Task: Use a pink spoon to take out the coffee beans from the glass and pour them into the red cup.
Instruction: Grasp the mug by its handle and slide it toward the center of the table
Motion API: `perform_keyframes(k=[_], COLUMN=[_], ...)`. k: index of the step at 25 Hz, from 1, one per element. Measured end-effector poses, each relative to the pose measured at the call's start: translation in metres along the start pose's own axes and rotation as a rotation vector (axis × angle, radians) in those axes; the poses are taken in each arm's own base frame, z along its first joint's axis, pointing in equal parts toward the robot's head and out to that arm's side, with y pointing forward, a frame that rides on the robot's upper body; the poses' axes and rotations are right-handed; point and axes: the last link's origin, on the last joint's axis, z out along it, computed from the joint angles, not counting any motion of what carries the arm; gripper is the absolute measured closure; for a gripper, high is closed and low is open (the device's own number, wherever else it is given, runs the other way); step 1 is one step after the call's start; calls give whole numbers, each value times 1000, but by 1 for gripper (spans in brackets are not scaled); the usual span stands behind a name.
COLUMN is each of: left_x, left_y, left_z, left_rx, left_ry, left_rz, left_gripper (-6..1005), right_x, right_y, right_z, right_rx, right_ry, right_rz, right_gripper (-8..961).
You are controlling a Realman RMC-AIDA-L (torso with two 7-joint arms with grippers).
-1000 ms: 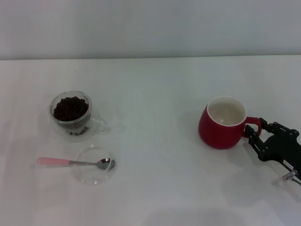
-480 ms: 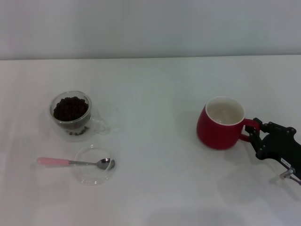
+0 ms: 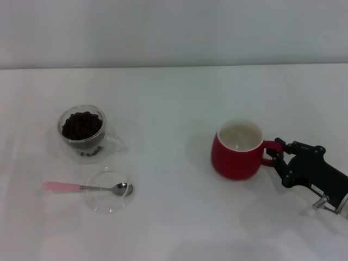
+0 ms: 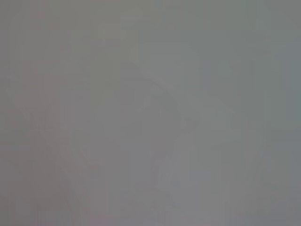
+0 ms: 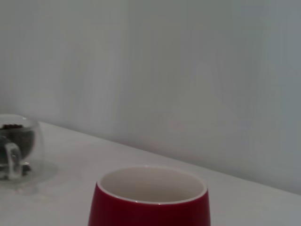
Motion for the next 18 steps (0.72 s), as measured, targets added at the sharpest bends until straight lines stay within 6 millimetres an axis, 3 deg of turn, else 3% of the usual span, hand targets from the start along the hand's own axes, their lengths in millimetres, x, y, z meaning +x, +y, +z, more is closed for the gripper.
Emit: perform_keyframes(k=[18], left_x=[-1], left_y=[-8], left_z=[-6], left_rx=[36], left_ry=[0], left_rz=[4], left_gripper=[124], right_x=[-3], right_y=[44], right_z=[-12], right_rx=[-246], right_ry=[-57], right_rz=[7], right_gripper=[765])
